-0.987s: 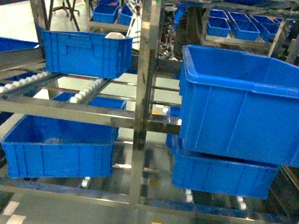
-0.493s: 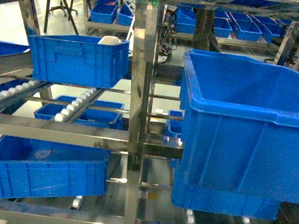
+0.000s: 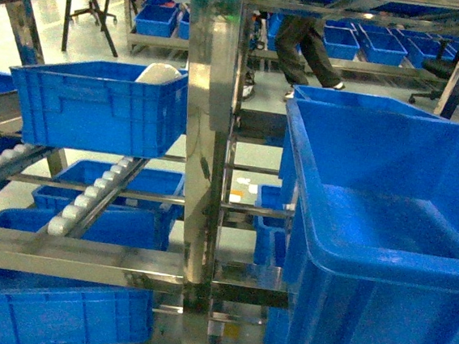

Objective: Place magnetic block on left shelf second layer

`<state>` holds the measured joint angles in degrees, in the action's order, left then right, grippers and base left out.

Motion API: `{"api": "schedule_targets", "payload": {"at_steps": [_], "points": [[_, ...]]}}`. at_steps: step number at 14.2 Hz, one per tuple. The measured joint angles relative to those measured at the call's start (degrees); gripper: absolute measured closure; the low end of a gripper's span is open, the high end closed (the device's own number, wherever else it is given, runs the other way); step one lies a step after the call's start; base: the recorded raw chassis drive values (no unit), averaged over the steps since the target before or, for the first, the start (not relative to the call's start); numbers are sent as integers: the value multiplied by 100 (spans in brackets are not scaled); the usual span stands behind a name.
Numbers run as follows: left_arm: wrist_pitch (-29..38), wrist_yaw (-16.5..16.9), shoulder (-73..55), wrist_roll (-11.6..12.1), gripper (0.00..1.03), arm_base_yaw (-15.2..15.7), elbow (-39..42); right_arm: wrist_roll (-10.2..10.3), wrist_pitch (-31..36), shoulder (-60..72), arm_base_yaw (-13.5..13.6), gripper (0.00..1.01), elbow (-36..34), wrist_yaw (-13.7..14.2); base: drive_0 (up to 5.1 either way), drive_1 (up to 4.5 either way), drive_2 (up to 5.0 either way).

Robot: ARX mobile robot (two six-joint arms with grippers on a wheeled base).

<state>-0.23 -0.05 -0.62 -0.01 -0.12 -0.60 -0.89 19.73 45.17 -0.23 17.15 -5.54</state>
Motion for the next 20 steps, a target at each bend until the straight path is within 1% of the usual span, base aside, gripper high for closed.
{"api": "schedule_targets", "payload": {"at_steps": [1,3,4,6,7,8,9,10,11,12,13,15,16,17,18,19,20], "points": [[2,0,0,0,5,0,0,168,59,262,24,55,107,-50,4,416,-409],[2,2,0,0,5,0,0,299,326,695,26,55,295,-15,4,416,-409],[2,0,0,0,5,0,0,452,586,1270,81,55,520,63,0,0,0],[2,2,0,0,5,0,0,603,997,2319,179,55,820,116,0,0,0],[2,2,0,0,5,0,0,605,1163,2811,205,55,1049,186,0,0,0],[2,0,0,0,5,0,0,601,1287,3373,260,55,1390,313,0,0,0],[2,0,0,0,5,0,0,546,1434,3897,337,55,1720,393,0,0,0],[2,2,0,0,5,0,0,437,1606,4242,380,55,1917,474,0,0,0],[2,2,0,0,5,0,0,247,1707,4629,400,55,2159,535,0,0,0],[2,0,0,0,5,0,0,168,1768,4933,398,55,2343,579,0,0,0],[2,0,0,0,5,0,0,133,1764,5252,391,55,2531,603,0,0,0],[4,2,0,0,5,0,0,125,2166,5685,391,55,2671,870,0,0,0],[2,2,0,0,5,0,0,131,2433,5838,391,51,2693,1029,0,0,0],[2,0,0,0,5,0,0,127,2857,5862,393,40,2590,1180,0,0,0],[2,0,0,0,5,0,0,72,3383,5689,415,29,2319,1290,0,0,0],[2,0,0,0,5,0,0,-42,3945,5335,481,18,1853,1335,0,0,0],[4,2,0,0,5,0,0,-140,4592,4940,479,7,1298,1349,0,0,0]]}}
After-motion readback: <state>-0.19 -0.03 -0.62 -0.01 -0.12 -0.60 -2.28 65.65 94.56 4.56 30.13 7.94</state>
